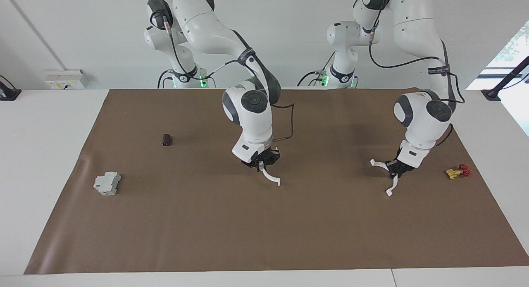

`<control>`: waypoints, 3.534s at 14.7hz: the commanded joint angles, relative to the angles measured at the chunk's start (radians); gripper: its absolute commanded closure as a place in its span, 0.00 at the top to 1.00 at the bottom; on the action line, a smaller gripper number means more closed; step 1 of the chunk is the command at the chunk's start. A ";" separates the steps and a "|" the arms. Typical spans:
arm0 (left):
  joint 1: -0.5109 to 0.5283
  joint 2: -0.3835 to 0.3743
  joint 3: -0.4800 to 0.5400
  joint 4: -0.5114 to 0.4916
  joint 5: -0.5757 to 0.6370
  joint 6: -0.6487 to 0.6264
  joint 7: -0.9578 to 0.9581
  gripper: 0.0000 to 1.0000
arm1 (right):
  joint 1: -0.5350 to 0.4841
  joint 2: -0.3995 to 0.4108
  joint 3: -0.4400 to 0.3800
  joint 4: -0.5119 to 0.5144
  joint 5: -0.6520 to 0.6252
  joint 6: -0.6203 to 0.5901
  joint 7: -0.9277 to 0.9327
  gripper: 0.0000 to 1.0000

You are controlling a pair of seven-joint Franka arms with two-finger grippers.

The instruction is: Assemble drain pipe with both arms

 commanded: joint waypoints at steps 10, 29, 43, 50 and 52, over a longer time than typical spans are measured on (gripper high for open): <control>-0.046 -0.068 -0.003 0.156 0.005 -0.286 -0.014 0.00 | 0.005 0.026 0.003 0.009 -0.023 0.112 -0.001 0.08; -0.540 0.115 -0.003 0.253 0.189 -0.180 -0.697 0.00 | -0.362 -0.437 -0.006 0.093 -0.018 -0.632 -0.211 1.00; -0.581 0.102 -0.009 0.089 0.214 0.044 -0.674 0.00 | -0.489 -0.683 -0.031 -0.174 -0.015 -0.654 -0.406 1.00; -0.601 0.102 -0.009 0.093 0.212 0.030 -0.682 0.00 | -0.494 -0.649 -0.040 -0.149 -0.012 -0.646 -0.408 1.00; -0.610 0.099 -0.009 0.095 0.212 0.009 -0.685 0.00 | -0.494 -0.644 -0.042 -0.132 -0.010 -0.635 -0.402 1.00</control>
